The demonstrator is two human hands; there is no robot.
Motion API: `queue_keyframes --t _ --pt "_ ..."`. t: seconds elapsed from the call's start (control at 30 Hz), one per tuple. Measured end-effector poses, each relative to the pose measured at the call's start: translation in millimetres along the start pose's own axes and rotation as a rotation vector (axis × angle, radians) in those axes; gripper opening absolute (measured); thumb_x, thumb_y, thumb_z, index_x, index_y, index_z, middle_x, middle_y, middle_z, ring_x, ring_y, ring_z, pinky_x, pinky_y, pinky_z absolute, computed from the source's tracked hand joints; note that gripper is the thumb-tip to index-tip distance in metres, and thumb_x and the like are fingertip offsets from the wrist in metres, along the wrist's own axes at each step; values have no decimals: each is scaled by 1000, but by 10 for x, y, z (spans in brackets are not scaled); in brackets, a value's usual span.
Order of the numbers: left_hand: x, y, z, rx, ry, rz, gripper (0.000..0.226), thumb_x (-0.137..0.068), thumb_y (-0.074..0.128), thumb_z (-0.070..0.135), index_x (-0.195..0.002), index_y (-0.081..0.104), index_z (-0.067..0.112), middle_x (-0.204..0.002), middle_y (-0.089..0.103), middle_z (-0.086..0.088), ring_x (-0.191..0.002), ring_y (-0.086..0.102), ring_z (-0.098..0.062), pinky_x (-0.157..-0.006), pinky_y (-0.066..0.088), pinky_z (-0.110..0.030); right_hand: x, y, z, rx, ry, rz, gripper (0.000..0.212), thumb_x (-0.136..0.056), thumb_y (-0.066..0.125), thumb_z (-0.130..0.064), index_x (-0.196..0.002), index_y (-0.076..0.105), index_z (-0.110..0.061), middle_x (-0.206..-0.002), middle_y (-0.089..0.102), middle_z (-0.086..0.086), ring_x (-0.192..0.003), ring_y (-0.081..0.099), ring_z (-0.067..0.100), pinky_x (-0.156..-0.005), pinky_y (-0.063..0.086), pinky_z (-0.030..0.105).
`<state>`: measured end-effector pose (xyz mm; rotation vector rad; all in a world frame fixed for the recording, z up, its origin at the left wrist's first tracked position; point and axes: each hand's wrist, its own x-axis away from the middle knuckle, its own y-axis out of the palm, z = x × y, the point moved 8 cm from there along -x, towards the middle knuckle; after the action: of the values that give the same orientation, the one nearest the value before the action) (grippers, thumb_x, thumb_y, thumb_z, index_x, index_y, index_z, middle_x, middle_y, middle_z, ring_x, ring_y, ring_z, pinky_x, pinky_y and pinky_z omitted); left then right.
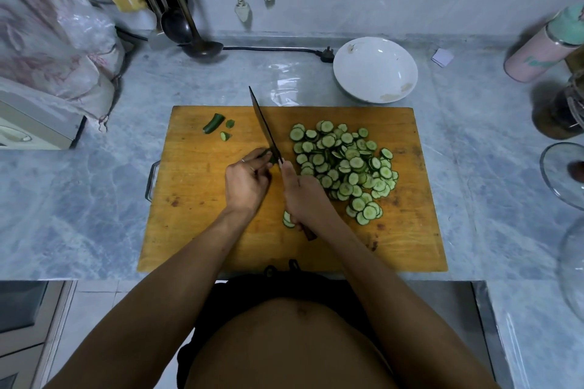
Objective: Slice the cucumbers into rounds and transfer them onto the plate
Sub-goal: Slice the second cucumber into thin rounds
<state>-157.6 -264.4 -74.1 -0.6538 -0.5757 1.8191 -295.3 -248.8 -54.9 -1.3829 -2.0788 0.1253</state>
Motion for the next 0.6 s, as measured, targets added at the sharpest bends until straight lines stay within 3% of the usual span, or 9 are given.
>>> queue_keyframes --t 0.1,0.27,0.37,0.47,0.6 --pt "-8 -17 14 15 27 -5 32 -83 61 -13 -110 72 0 -120 67 -12 -103 61 -9 -94 34 2 27 -16 55 -57 32 26 71 -101 17 -62 -56 43 -13 -51 46 6 -46 49 22 -55 50 42" --pt "-13 -29 9 8 33 -9 30 -85 65 -7 -112 72 5 -120 68 -8 -107 63 -12 -100 36 -4 83 -197 239 -251 185 39 71 -96 21 -69 -75 53 -9 -60 50 8 -43 46 17 -43 40 24" --pt "3 -55 34 14 49 -2 28 -84 66 -7 -109 73 5 -118 69 -7 -105 63 -10 -100 38 -6 125 -301 323 -276 177 68 72 -95 23 -71 -74 54 -10 -57 52 5 -43 48 17 -45 43 26" --pt "39 -79 41 30 55 -2 26 -83 68 -5 -106 75 7 -115 71 -5 -105 65 -13 -101 44 -17 194 -374 361 -329 170 43 69 -94 26 -73 -69 51 -14 -55 51 3 -40 46 15 -44 41 25" --pt "156 -155 -11 36 39 3 26 -83 68 -6 -105 75 5 -114 71 -5 -106 63 -11 -100 37 -7 349 -395 324 -274 110 -6 68 -94 24 -72 -61 46 -16 -53 49 2 -39 44 13 -42 40 23"
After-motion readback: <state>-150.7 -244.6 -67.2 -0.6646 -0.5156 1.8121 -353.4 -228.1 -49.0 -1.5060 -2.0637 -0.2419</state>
